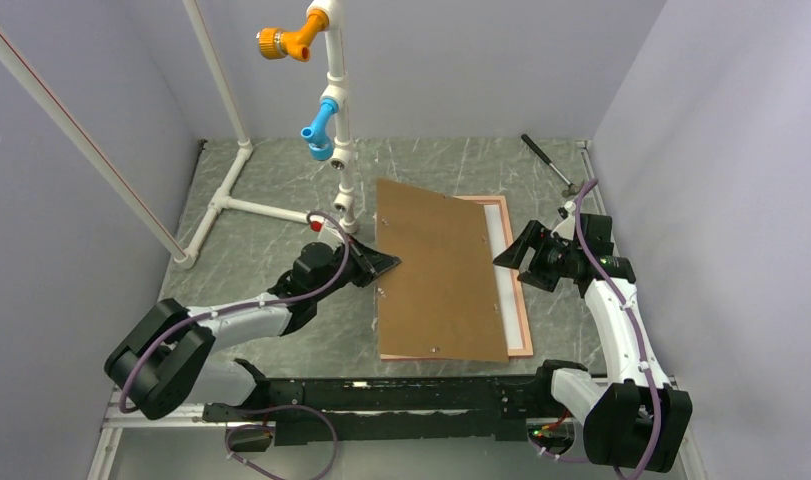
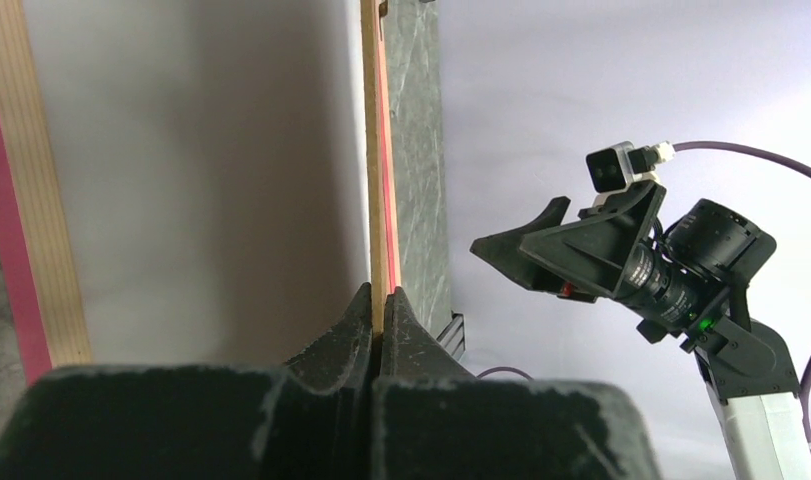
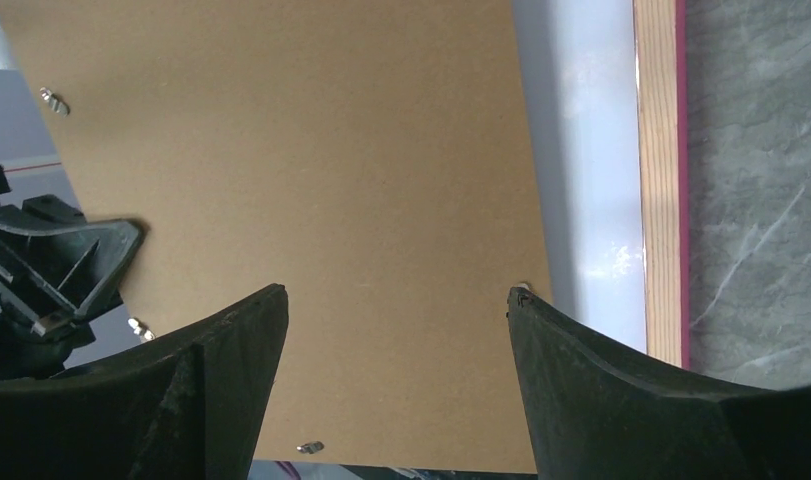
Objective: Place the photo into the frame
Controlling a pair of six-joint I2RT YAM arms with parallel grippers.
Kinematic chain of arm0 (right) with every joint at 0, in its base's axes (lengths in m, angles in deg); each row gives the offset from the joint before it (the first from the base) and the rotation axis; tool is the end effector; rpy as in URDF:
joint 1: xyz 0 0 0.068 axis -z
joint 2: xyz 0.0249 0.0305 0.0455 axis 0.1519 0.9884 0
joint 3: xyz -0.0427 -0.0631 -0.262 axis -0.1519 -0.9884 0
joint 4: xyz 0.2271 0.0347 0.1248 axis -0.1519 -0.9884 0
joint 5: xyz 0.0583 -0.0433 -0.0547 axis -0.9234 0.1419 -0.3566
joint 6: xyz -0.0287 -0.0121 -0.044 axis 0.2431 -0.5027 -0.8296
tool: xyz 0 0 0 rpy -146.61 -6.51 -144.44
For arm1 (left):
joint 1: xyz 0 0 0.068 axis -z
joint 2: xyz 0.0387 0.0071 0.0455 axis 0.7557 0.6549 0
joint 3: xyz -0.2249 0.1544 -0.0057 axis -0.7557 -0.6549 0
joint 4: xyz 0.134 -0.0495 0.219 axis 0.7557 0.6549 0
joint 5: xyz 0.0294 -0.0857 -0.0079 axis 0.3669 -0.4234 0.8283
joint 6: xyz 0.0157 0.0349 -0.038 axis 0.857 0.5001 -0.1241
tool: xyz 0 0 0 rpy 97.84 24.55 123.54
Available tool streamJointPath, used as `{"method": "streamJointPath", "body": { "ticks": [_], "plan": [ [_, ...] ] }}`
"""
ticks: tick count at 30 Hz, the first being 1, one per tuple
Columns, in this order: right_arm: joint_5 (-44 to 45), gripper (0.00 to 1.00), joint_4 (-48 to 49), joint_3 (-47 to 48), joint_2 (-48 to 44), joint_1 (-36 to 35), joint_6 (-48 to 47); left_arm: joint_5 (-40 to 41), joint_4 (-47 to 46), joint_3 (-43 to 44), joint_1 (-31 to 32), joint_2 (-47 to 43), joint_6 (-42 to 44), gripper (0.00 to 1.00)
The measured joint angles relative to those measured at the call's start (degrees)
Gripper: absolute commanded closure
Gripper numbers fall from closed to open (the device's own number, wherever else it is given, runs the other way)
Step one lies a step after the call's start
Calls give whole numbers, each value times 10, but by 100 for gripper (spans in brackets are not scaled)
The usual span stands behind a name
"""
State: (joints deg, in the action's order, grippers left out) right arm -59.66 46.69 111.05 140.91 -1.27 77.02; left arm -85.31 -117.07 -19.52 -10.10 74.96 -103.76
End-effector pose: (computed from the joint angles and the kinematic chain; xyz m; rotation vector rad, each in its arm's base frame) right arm 0.1968 -0.0066 0.2542 0.4666 2.4233 0.8341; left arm 0.2001 -0.1686 0.2033 -0.4645 1.9871 -1.4530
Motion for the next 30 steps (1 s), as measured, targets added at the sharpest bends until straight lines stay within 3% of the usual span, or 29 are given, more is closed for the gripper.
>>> {"method": "streamJointPath", "body": {
  "ticks": [30],
  "plan": [
    [2, 18, -24, 9, 0, 1, -12, -14, -107, 85, 0, 177, -10, 100]
  ]
}}
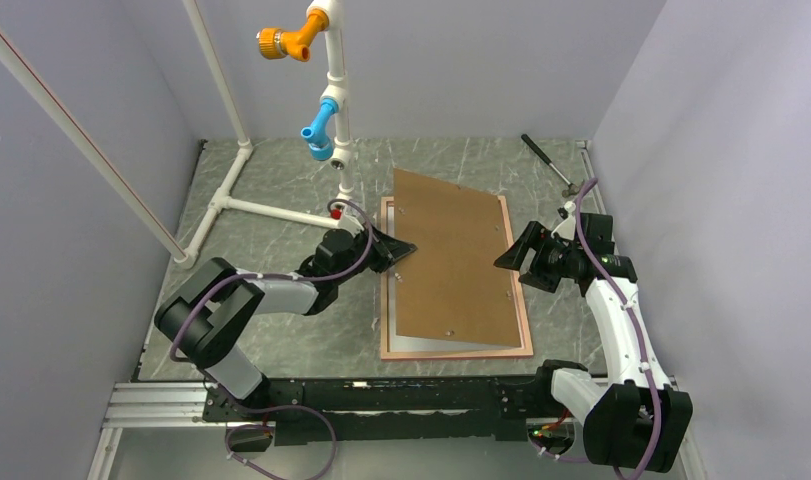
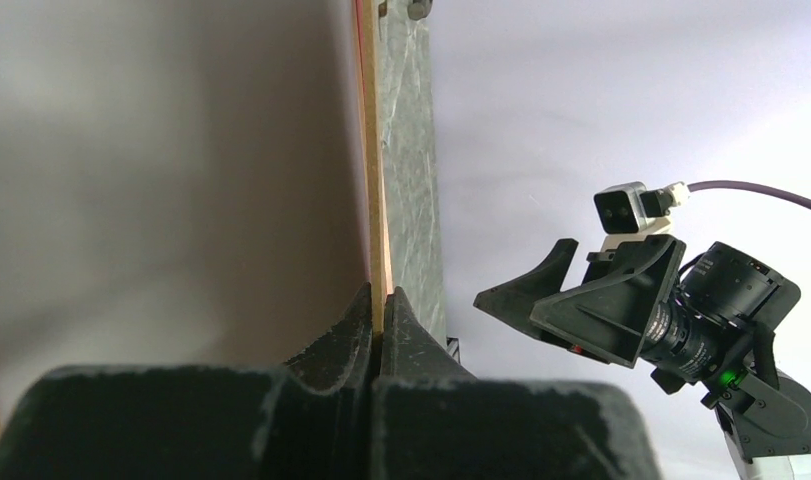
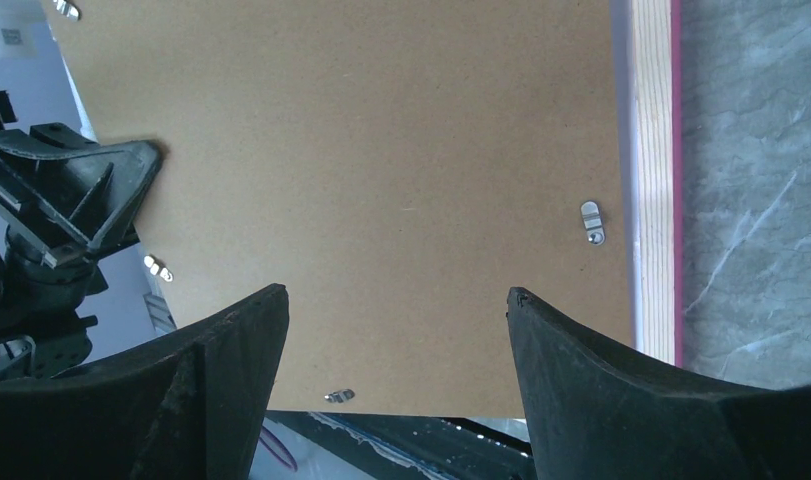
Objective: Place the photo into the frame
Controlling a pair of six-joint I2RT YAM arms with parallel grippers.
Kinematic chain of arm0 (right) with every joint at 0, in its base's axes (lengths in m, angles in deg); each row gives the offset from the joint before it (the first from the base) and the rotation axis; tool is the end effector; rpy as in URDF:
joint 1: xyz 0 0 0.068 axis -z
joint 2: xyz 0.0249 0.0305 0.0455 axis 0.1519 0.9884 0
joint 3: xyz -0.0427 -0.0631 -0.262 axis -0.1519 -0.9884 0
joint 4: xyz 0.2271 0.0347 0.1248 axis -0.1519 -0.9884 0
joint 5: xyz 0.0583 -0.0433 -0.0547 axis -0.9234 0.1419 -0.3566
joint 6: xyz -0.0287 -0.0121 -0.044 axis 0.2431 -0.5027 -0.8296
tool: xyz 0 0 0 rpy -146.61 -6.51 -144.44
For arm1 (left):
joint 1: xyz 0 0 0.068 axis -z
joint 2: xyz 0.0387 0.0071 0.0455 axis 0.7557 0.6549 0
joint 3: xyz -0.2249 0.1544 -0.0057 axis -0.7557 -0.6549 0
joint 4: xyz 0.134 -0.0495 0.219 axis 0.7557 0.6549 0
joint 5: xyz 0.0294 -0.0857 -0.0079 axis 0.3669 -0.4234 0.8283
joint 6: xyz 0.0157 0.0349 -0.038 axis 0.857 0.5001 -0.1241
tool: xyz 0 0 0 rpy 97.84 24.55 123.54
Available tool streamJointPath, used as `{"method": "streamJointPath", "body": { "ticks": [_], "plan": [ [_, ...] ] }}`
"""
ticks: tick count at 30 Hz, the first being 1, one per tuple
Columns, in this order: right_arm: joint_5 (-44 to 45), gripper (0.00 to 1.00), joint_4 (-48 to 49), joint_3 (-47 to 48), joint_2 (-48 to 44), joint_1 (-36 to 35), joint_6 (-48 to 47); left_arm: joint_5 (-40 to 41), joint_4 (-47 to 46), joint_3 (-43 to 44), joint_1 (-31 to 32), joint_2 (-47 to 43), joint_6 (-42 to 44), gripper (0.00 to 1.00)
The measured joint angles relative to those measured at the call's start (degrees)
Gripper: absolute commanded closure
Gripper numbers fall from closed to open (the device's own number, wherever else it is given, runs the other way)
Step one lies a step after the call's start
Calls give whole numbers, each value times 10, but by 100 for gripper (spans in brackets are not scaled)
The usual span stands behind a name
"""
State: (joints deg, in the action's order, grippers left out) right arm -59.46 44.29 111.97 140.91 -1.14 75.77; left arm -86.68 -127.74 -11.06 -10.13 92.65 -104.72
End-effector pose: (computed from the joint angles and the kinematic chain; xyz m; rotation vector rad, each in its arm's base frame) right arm 0.1947 -0.0069 0.2566 0.4582 2.4459 0.8229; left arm 0.2428 -0.2040 0.1849 -0.4553 1.9739 -1.4970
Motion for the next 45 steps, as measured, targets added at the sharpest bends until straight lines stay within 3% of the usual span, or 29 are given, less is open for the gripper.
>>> {"method": "streamJointPath", "body": {
  "ticks": [25, 45],
  "plan": [
    [0, 19, 0, 0, 0, 1, 0, -12, -10, 0, -1, 19, -19, 100],
    [0, 19, 0, 0, 0, 2, 1, -21, 66, 45, 0, 26, -3, 100]
  ]
}}
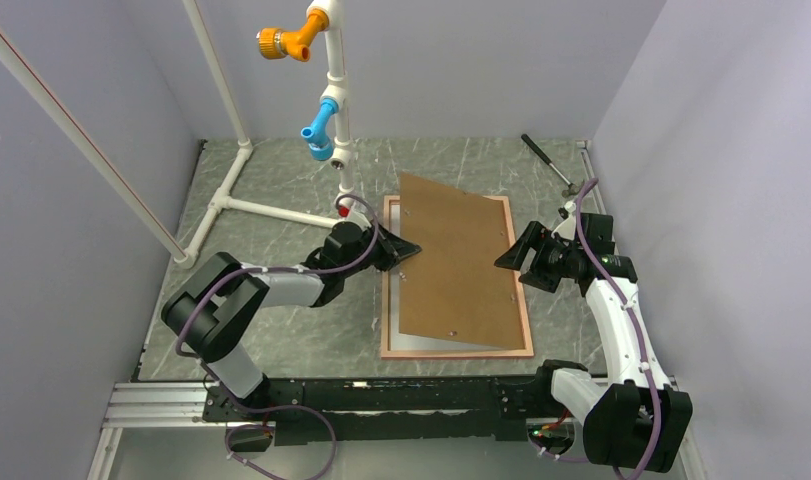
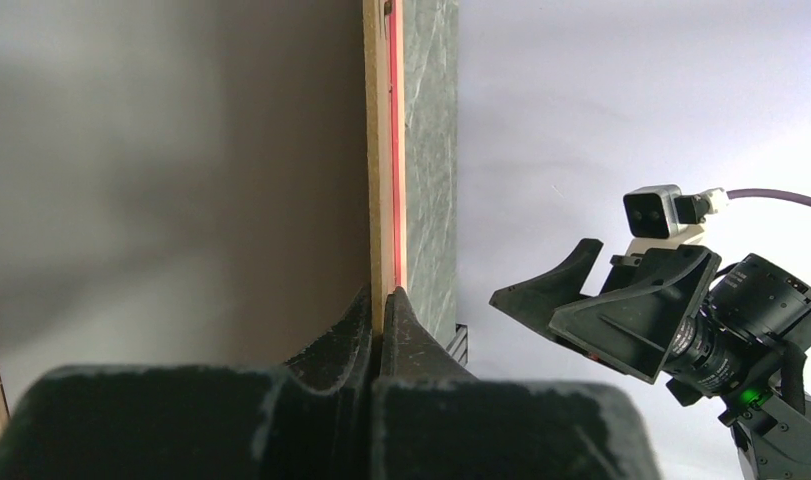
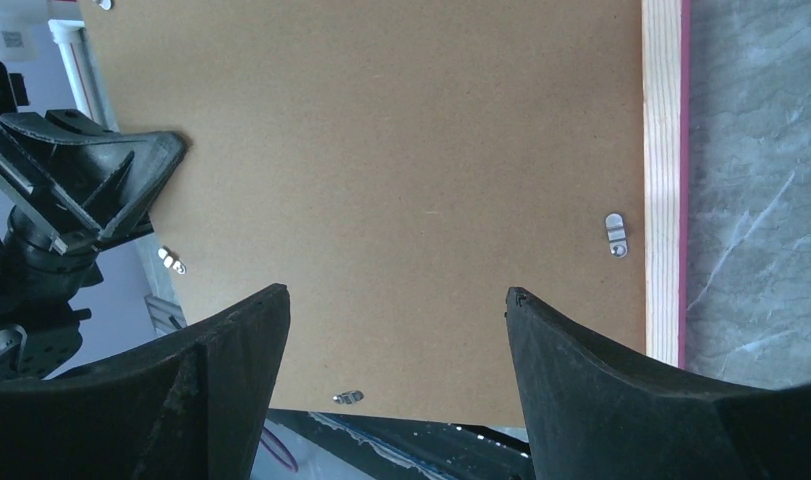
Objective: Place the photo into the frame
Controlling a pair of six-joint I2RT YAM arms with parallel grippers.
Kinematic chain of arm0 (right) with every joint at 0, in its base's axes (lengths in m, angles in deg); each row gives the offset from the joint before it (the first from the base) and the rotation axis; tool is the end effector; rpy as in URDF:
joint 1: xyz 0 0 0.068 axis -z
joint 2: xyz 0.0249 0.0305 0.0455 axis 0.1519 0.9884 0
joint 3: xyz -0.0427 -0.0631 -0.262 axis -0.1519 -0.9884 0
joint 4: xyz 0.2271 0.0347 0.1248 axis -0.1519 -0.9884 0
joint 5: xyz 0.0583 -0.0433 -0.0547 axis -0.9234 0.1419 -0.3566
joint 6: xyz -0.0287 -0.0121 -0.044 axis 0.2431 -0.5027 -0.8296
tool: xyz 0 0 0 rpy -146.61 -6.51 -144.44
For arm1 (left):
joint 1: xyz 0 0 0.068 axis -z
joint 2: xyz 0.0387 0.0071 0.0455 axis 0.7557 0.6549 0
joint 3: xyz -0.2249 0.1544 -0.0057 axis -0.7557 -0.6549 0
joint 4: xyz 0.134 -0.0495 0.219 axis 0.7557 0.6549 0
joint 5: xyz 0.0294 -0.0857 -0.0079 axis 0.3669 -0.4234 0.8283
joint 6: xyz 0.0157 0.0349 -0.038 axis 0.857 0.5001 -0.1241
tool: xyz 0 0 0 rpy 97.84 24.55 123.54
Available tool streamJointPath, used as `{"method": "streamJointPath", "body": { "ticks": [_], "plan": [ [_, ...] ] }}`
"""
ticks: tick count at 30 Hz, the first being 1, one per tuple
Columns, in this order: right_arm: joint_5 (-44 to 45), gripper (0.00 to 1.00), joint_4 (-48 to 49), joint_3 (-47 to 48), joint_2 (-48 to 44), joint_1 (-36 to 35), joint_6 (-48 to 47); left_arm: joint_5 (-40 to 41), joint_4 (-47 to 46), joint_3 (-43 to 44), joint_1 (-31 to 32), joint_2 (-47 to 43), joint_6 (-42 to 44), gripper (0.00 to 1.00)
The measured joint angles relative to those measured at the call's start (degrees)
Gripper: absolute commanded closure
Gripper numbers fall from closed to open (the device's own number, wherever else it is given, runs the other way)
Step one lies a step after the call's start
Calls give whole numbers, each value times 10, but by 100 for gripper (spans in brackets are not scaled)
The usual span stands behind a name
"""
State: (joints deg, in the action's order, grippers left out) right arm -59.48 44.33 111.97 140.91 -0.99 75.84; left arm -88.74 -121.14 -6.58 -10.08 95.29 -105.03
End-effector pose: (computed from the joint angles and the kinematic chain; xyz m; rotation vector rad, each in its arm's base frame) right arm 0.1947 -0.0074 0.2566 0.4623 2.4442 0.8226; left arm 0.2539 -0.2149 0.1815 -0.4660 2.0766 -1.4754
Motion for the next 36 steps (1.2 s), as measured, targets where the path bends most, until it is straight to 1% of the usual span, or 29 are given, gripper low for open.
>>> {"method": "streamJointPath", "body": {
  "ticks": [10, 16, 18, 22, 28, 33, 36],
  "plan": [
    [0, 20, 0, 0, 0, 0, 0, 1, 11, 3, 1, 3, 6, 100],
    [0, 19, 1, 0, 0, 0, 0, 2, 52, 30, 5, 3, 27, 99],
    [0, 20, 2, 0, 0, 0, 0, 2, 75, 47, 8, 3, 37, 94],
    [-1, 20, 2, 0, 0, 0, 0, 2, 120, 78, 12, 3, 63, 77],
    [-2, 20, 2, 0, 0, 0, 0, 9, 211, 97, 16, 12, 110, 54],
    [-2, 20, 2, 0, 1, 0, 1, 17, 289, 120, 24, 26, 142, 42],
    [-5, 20, 2, 0, 1, 0, 2, 25, 328, 139, 30, 28, 160, 38]
  ]
}}
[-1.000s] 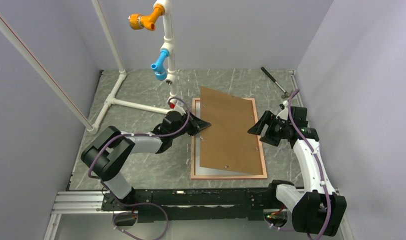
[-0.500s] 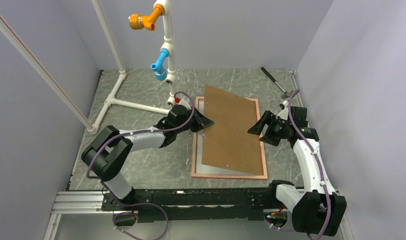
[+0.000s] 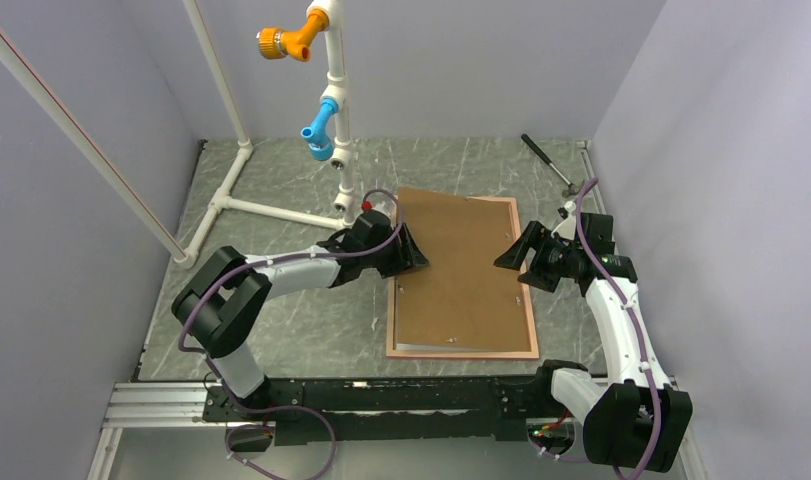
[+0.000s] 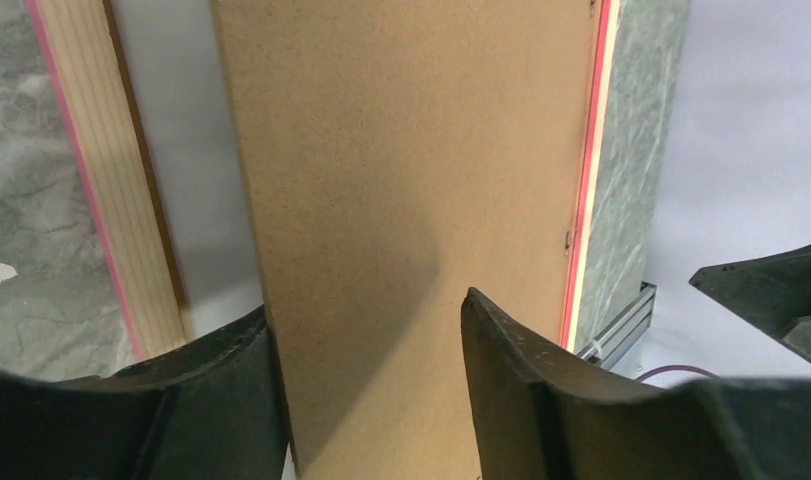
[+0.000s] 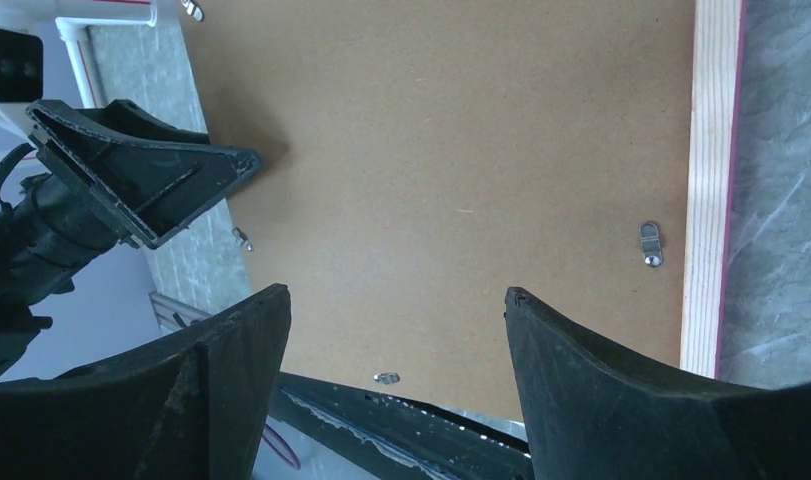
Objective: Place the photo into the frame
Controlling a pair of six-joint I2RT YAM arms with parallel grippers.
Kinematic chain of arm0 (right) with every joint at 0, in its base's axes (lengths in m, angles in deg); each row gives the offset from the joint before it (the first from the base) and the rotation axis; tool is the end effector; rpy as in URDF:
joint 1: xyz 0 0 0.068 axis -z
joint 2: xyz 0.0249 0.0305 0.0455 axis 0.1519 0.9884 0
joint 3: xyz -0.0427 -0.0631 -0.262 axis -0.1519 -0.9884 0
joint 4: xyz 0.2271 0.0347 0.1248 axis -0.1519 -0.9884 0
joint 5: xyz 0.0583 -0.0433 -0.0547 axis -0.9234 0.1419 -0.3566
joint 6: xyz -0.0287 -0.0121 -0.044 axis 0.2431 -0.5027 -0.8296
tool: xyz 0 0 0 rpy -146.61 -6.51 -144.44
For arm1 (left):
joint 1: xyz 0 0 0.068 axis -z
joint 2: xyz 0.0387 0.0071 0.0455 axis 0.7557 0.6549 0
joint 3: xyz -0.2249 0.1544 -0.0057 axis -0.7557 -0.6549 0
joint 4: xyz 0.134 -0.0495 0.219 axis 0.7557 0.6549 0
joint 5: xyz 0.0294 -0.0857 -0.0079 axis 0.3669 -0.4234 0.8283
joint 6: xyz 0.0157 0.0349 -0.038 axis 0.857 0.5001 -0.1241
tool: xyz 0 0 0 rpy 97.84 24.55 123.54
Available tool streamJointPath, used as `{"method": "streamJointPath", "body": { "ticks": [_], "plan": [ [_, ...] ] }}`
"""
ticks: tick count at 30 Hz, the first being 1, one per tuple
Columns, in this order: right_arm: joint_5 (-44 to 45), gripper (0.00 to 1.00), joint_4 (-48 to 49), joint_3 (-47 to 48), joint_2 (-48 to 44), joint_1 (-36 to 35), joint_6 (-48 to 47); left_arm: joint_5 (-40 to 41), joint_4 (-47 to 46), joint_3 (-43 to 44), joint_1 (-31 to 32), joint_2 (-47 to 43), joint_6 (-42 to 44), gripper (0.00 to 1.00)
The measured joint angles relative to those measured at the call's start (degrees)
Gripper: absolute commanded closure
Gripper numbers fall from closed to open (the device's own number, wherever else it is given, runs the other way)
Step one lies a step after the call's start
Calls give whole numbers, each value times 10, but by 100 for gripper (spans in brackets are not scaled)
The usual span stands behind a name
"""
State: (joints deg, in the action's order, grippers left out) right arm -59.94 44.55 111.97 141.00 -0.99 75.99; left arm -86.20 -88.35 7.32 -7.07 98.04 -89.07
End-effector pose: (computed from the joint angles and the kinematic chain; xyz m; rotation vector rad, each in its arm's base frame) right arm 0.1952 -0.0072 0.2567 0.4606 2.4413 0.8335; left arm 0.2611 -0.2428 0.1829 -0.2270 2.4303 -1.0617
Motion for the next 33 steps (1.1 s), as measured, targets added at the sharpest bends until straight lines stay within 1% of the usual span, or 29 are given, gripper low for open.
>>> {"method": "streamJointPath", "body": {
  "ticks": [5, 11, 17, 21, 33],
  "plan": [
    [-5, 20, 3, -2, 0, 0, 0, 9, 48, 37, 7, 11, 28, 34],
    [-8, 20, 4, -5, 0, 0, 0, 23, 116, 95, 17, 46, 58, 29],
    [-8, 20, 5, -5, 0, 0, 0, 52, 188, 150, 36, 70, 84, 17],
    [-10, 20, 6, -6, 0, 0, 0, 80, 241, 179, 48, 72, 97, 15],
    [-10, 20, 11, -15, 0, 0, 1, 140, 335, 239, 67, 112, 121, 14]
  ]
}}
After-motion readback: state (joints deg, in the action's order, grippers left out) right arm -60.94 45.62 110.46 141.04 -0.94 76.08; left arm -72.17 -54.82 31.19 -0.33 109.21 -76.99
